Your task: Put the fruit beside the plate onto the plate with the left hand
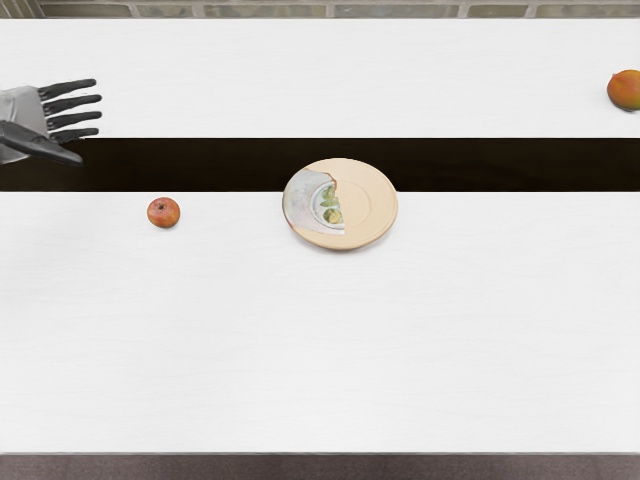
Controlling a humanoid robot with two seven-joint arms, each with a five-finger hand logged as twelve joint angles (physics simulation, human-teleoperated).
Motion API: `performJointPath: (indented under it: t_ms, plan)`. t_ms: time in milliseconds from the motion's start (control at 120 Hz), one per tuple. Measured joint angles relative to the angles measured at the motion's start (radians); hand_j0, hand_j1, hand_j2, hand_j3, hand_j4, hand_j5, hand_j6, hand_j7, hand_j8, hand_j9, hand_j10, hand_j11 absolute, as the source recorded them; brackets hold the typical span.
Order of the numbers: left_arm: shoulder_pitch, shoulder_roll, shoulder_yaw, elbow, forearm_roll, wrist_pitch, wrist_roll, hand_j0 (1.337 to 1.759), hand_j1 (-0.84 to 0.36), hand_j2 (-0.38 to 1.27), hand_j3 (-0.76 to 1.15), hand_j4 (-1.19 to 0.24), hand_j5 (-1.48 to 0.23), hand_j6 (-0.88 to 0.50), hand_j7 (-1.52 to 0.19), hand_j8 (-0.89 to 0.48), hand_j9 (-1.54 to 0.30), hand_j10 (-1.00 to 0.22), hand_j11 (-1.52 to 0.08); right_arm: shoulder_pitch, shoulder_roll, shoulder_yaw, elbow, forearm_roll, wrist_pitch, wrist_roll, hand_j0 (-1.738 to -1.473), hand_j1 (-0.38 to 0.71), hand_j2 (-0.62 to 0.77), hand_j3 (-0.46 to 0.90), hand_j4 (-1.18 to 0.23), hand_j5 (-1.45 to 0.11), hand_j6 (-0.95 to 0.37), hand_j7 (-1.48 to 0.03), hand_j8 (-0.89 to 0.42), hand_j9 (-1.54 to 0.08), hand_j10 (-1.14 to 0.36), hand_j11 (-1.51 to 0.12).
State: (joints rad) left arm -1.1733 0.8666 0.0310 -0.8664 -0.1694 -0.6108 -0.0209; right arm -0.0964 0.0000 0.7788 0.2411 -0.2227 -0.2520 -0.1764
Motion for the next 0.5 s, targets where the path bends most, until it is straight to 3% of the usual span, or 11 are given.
performJointPath:
  t_ms: [75,117,208,258,375,500]
  plan:
    - [0.000,-0.013,-0.001,0.003,0.000,0.000,0.026,1.658,0.34,0.00,0.00,-0.01,-0.02,-0.01,-0.02,-0.01,-0.02,-0.01,-0.02,-0.001,0.000,-0.004,0.009,0.000,0.000,0.000,-1.658,-0.35,0.00,0.00,0.00,0.00,0.00,0.00,0.00,0.00,0.00,0.00]
    - [-0.003,-0.018,-0.001,0.005,0.001,0.000,0.059,1.658,0.34,0.00,0.00,-0.01,-0.02,-0.01,-0.02,-0.01,-0.02,-0.01,-0.02,-0.001,0.000,-0.006,0.009,0.000,0.000,0.000,-1.658,-0.35,0.00,0.00,0.00,0.00,0.00,0.00,0.00,0.00,0.00,0.00]
    - [-0.075,-0.086,-0.002,0.004,0.045,0.000,0.219,1.658,0.33,0.00,0.00,-0.01,-0.02,-0.01,-0.02,-0.01,-0.02,-0.01,-0.02,-0.003,0.000,-0.008,0.006,0.000,-0.001,0.000,-1.658,-0.35,0.00,0.00,0.00,0.00,0.00,0.00,0.00,0.00,0.00,0.00]
    - [-0.129,-0.087,-0.002,-0.007,0.102,0.000,0.283,1.658,0.33,0.00,0.00,-0.02,-0.02,-0.01,-0.02,-0.01,-0.02,-0.01,-0.02,-0.003,0.000,-0.009,0.006,0.000,-0.001,0.000,-1.658,-0.35,0.00,0.00,0.00,0.00,0.00,0.00,0.00,0.00,0.00,0.00]
    - [-0.206,-0.069,-0.003,-0.168,0.297,0.000,0.368,1.658,0.32,0.00,0.00,-0.02,-0.03,-0.02,-0.03,-0.02,-0.03,-0.02,-0.03,-0.003,0.000,-0.010,0.005,0.000,-0.001,0.000,-1.658,-0.35,0.00,0.00,0.00,0.00,0.00,0.00,0.00,0.00,0.00,0.00]
    - [-0.300,-0.109,-0.002,-0.269,0.417,0.000,0.532,1.658,0.31,0.01,0.00,-0.04,-0.05,-0.04,-0.05,-0.04,-0.05,-0.04,-0.05,-0.003,0.000,-0.010,0.005,0.000,-0.001,0.000,-1.658,-0.35,0.00,0.00,0.00,0.00,0.00,0.00,0.00,0.00,0.00,0.00]
